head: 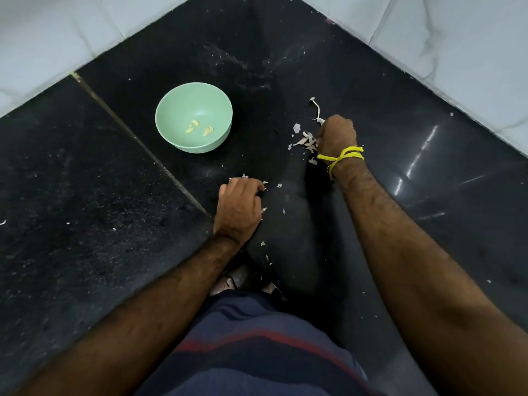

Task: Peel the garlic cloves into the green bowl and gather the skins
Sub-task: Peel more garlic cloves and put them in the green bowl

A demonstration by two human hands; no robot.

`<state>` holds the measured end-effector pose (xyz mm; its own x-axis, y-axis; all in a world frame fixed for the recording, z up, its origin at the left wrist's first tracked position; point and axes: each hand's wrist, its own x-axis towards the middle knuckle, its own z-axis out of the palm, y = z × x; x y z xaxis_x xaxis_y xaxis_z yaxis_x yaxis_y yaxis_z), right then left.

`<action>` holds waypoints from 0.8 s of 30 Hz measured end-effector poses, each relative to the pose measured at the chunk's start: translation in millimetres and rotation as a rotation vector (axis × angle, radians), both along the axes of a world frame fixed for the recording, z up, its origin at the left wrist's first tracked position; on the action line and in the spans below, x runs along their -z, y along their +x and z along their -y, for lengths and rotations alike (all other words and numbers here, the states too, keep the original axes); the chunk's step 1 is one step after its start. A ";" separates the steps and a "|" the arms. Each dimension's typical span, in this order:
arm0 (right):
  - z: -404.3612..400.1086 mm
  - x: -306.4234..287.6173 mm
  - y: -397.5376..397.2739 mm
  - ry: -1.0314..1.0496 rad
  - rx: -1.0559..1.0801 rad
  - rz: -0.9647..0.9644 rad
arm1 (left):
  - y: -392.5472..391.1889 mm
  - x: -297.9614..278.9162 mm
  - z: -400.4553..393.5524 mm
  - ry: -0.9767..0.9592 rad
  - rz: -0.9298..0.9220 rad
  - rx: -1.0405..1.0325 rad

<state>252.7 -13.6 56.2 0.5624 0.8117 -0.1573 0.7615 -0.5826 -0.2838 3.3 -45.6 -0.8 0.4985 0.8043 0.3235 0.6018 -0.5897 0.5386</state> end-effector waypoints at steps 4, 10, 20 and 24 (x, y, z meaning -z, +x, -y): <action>1.7 -5.2 0.3 0.020 0.060 -0.053 | 0.3 -0.2 1.1 0.005 -0.014 -0.002; 5.2 -8.6 -4.7 -0.005 -0.007 -0.051 | 0.2 -5.6 4.1 -0.013 -0.050 -0.023; 15.9 -25.8 -12.9 0.367 0.169 -0.193 | -1.7 -1.2 4.6 -0.013 -0.026 -0.042; 30.3 -25.0 -22.8 0.427 0.199 -0.413 | -1.4 -1.5 5.0 -0.040 -0.040 -0.036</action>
